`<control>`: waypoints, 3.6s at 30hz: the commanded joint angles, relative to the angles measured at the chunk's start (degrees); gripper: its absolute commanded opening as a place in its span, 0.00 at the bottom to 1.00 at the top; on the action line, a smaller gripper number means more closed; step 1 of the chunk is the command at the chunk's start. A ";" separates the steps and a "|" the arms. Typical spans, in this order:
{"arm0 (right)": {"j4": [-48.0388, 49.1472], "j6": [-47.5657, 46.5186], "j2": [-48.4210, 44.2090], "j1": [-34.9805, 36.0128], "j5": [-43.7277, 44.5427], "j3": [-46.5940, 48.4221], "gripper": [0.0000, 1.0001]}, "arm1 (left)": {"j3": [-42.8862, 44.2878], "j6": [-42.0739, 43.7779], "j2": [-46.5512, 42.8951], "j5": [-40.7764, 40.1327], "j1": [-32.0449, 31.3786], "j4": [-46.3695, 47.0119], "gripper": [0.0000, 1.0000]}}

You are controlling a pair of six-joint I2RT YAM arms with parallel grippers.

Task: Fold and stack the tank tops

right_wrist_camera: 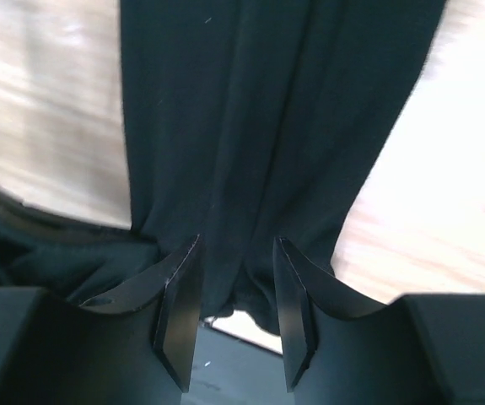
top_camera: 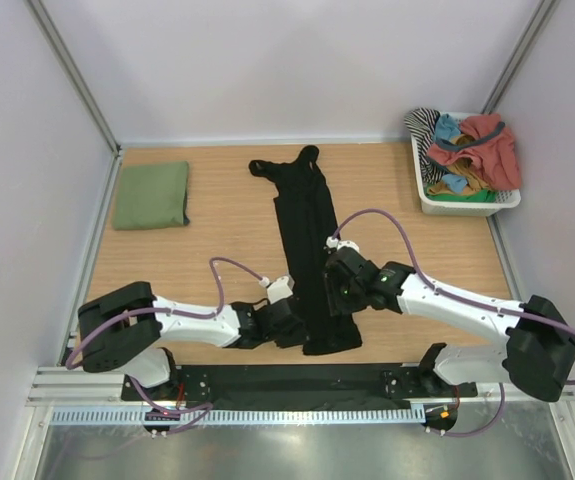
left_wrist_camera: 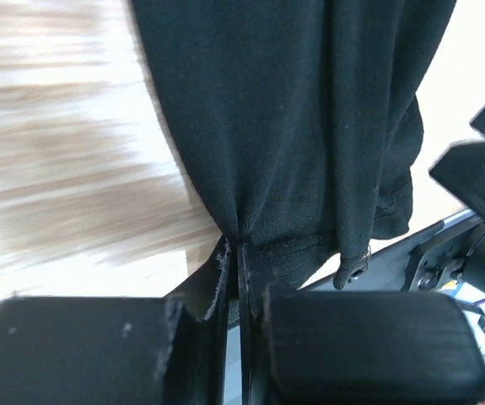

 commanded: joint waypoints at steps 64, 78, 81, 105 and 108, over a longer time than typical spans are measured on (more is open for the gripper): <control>-5.72 20.98 -9.00 14.14 3.07 -13.21 0.41 | -7.04 -2.81 -10.34 -3.51 -5.37 -8.92 0.37; -2.64 20.36 -9.70 14.05 -0.18 -13.91 0.02 | -4.41 -2.73 -8.31 -5.28 -5.46 -10.06 0.12; -3.78 19.75 -10.31 14.14 -0.10 -12.51 0.01 | -4.58 -2.82 -9.89 -4.40 -5.46 -11.37 0.00; -7.57 1.38 2.94 -4.74 8.34 17.19 0.01 | 15.53 20.80 -16.76 -1.94 19.49 -31.76 0.00; -7.39 -1.96 8.73 -8.87 8.17 22.38 0.01 | 22.03 24.42 -10.18 0.60 24.85 -31.51 0.00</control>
